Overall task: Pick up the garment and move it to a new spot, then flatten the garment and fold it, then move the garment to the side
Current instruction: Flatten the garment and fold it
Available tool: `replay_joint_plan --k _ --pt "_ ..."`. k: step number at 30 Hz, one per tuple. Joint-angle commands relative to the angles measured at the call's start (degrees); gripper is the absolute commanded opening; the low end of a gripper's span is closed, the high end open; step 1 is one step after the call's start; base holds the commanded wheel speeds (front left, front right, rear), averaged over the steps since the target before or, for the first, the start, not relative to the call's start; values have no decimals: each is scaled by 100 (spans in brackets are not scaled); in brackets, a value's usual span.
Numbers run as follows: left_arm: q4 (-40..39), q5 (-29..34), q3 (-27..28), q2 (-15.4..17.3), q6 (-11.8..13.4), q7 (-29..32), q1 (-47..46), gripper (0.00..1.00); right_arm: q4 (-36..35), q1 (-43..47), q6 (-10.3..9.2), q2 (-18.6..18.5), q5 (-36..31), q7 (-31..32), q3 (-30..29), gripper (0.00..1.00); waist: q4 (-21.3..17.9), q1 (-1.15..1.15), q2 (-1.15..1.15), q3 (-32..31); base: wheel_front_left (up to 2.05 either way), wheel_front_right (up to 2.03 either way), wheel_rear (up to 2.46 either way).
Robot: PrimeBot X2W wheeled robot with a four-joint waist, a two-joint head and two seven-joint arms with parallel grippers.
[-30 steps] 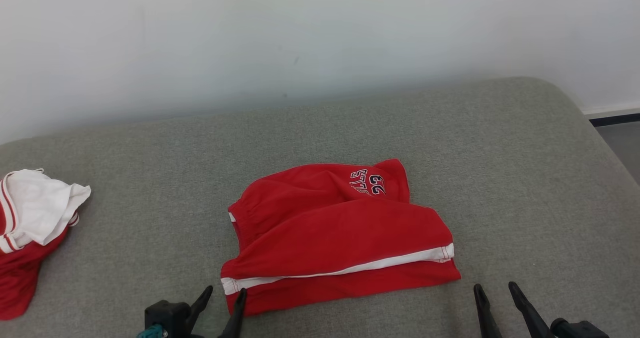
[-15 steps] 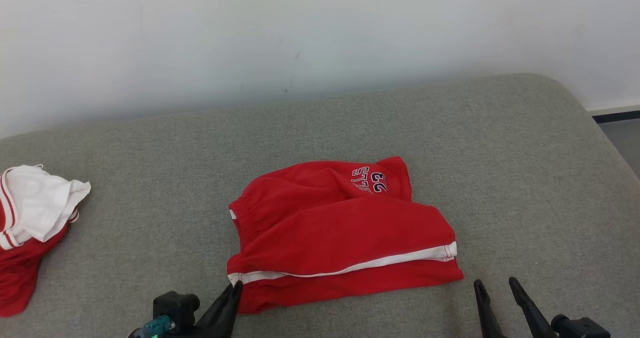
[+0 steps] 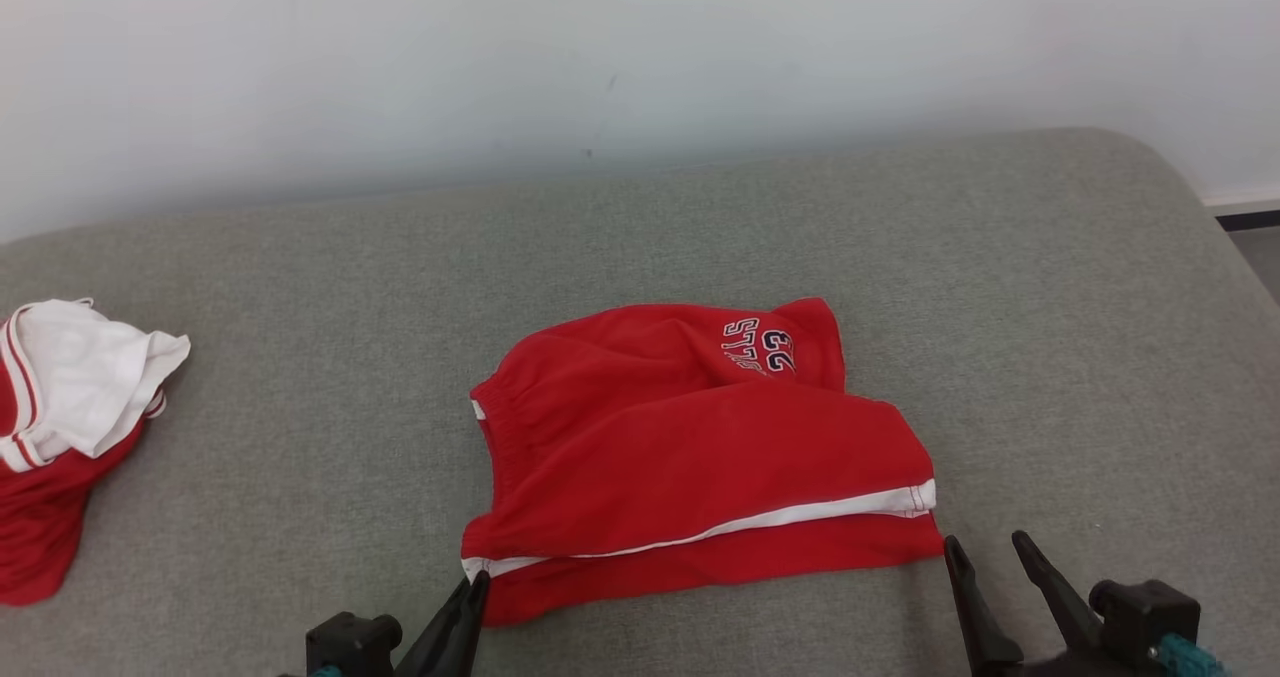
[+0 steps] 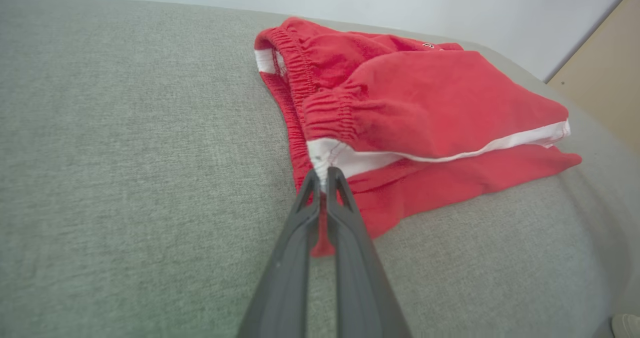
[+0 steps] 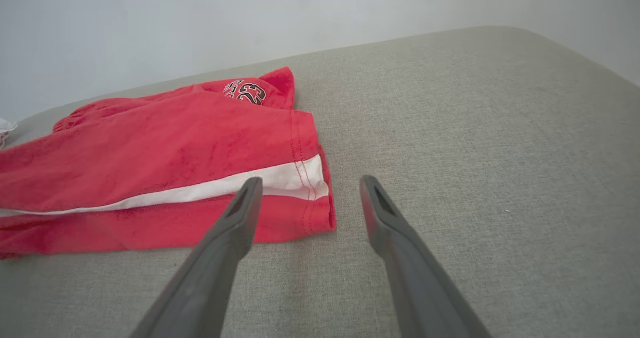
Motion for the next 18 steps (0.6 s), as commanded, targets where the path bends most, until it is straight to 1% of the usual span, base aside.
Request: replay_joint_plan --k 1,8,13,15,16,18 --pt "-5 24 7 -20 17 -46 63 0 108 -159 -13 -47 -43 184 -24 100 93 0 0 80 0 0 0" --pt "18 85 32 -44 60 -102 -23 0 580 -718 -13 -215 -85 651 142 100 177 0 0 161 0 0 0" --pt "29 108 13 -31 49 -121 -64 0 1049 -1107 -13 -330 -26 775 335 100 195 0 0 200 0 0 0" --pt "27 114 -7 -29 40 -124 -79 0 1210 -1241 -13 -380 3 823 498 100 202 0 0 221 0 0 0" --pt "27 114 -7 -29 40 -124 -79 0 1210 -1241 -13 -380 3 823 498 100 202 0 0 221 0 0 0" --pt "25 111 -28 -32 33 -115 -104 0 1346 -1356 -13 -460 20 834 682 100 207 0 0 241 0 0 0"
